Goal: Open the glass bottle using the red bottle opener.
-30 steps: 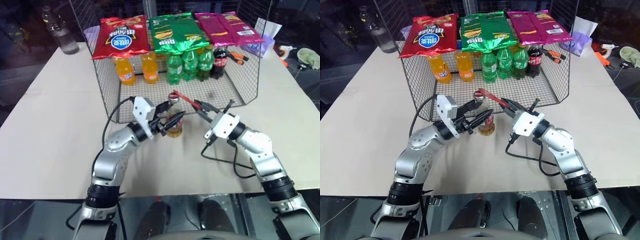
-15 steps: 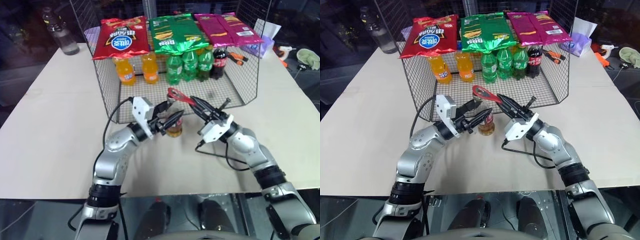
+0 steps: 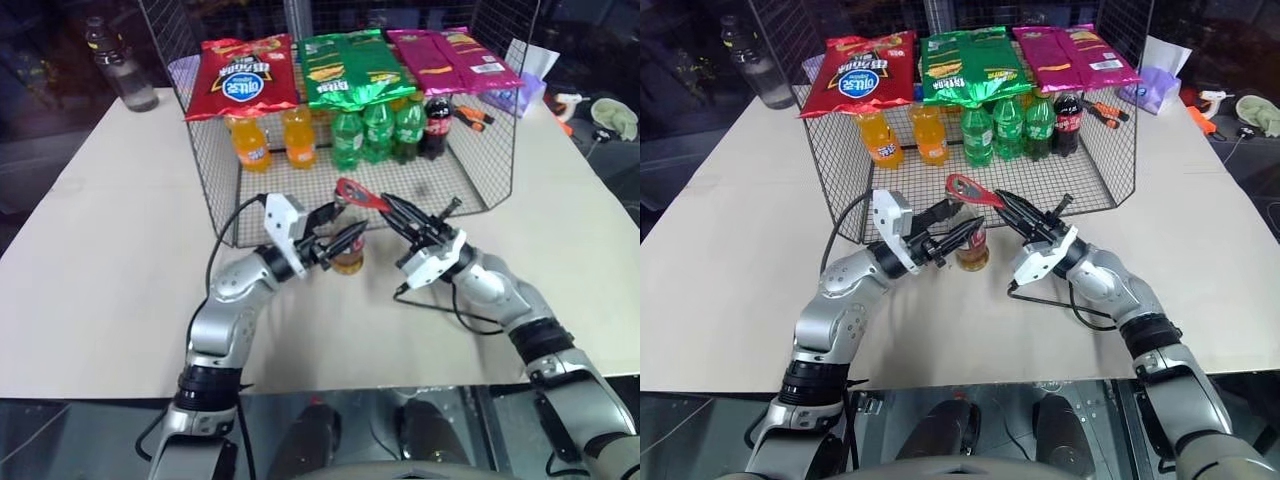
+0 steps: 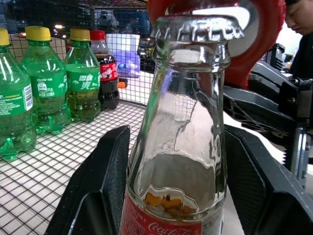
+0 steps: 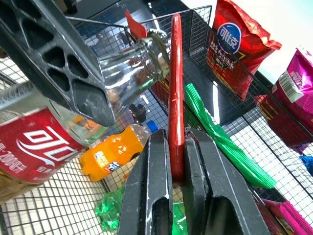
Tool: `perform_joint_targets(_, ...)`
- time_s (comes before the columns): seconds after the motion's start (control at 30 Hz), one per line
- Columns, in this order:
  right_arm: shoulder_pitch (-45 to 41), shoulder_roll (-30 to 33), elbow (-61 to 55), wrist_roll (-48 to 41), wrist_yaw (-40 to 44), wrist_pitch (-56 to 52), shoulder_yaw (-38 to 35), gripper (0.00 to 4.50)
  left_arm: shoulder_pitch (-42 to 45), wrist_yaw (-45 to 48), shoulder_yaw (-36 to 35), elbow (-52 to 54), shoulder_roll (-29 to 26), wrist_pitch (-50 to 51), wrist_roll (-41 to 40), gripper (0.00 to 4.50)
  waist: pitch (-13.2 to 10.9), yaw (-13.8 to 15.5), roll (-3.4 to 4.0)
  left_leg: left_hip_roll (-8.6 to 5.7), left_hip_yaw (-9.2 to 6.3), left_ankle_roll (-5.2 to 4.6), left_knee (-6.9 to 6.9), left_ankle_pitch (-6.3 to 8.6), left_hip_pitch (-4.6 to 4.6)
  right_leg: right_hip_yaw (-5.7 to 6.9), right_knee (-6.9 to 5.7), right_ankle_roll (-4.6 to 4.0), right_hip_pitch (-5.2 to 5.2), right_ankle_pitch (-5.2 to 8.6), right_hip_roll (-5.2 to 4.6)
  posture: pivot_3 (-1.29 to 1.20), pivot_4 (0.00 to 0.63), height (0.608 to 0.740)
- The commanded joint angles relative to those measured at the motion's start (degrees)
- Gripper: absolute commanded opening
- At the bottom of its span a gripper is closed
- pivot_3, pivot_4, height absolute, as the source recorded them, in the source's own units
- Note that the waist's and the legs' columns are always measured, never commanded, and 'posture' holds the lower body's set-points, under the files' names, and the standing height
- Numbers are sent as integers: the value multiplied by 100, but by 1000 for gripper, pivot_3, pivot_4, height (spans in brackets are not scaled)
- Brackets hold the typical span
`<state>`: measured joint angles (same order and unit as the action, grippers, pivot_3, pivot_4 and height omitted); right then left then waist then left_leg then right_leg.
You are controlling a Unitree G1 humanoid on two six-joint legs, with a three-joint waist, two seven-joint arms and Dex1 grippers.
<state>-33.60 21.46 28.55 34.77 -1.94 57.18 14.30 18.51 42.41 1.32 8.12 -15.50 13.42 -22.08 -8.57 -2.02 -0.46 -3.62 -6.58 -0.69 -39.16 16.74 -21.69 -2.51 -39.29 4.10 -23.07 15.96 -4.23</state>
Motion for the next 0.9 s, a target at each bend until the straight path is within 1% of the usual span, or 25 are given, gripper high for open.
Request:
perform_joint_targets(0.03, -155, 6, 257, 535, 158, 280, 633, 0, 149, 86, 210, 45, 58, -58, -9, 2240, 0, -5, 0, 1, 0, 0, 0, 0, 1, 0, 0, 0, 1, 0, 1, 0, 150, 740)
perform_joint_targets(0.17, -358, 83, 511, 500, 181, 501, 746, 0, 173, 112, 231, -11, 84, -71, 15, 2240, 0, -14, 0, 3, 1, 1, 0, 0, 14, -2, 1, 0, 15, 0, 5, 0, 150, 740)
perform_joint_targets(0.23, -393, -10, 629, 124, 361, 634, 799, 0, 178, 124, 236, -30, 96, -78, 21, 2240, 0, -15, 1, 7, 0, 0, 8, 0, 40, -2, 13, 0, 46, 0, 8, 0, 150, 740)
perform_joint_targets(0.33, -366, -172, 626, -271, 654, 690, 955, 0, 176, 143, 240, -62, 114, -94, 39, 2240, -1, -24, 0, 14, 0, -1, 36, 1, 103, -2, 41, 0, 105, 0, 13, 0, 150, 740)
perform_joint_targets(0.47, -249, -439, 617, -806, 978, 643, 1097, 0, 159, 174, 265, -83, 119, -111, 81, 2240, -1, -19, 0, 16, -6, 0, 42, 1, 102, 0, 43, 0, 105, 0, 13, 0, 150, 740)
perform_joint_targets(0.57, -284, -525, 739, -1066, 1226, 610, 1097, 0, 160, 168, 256, -87, 131, -111, 78, 2240, -1, -18, 0, 16, -5, -1, 42, 1, 102, 0, 43, 0, 105, 0, 12, 0, 150, 740)
perform_joint_targets(0.6, -301, -550, 781, -1084, 1266, 606, 1085, 0, 163, 165, 252, -91, 135, -109, 75, 2240, -1, -16, 0, 16, -6, -1, 42, 1, 102, 0, 43, 0, 105, -1, 12, 0, 150, 740)
perform_joint_targets(0.73, -412, -532, 883, -392, 893, 429, 995, 0, 171, 175, 255, -101, 127, -102, 78, 2240, -1, -17, 0, 15, -8, 0, 45, 1, 104, 0, 42, 0, 104, -1, 13, 0, 150, 740)
perform_joint_targets(0.87, -495, -535, 1017, -225, 675, 441, 973, 0, 165, 182, 249, -96, 129, -101, 75, 2240, 1, 3, 4, 15, -9, 0, 52, 0, 110, 1, 43, 0, 107, 0, 14, 0, 150, 740)
perform_joint_targets(0.9, -536, -511, 1012, -59, 535, 419, 969, 0, 165, 185, 253, -106, 131, -108, 81, 2240, 1, 9, 4, 15, -11, 0, 53, 0, 109, 3, 44, 0, 106, 0, 14, 0, 150, 740)
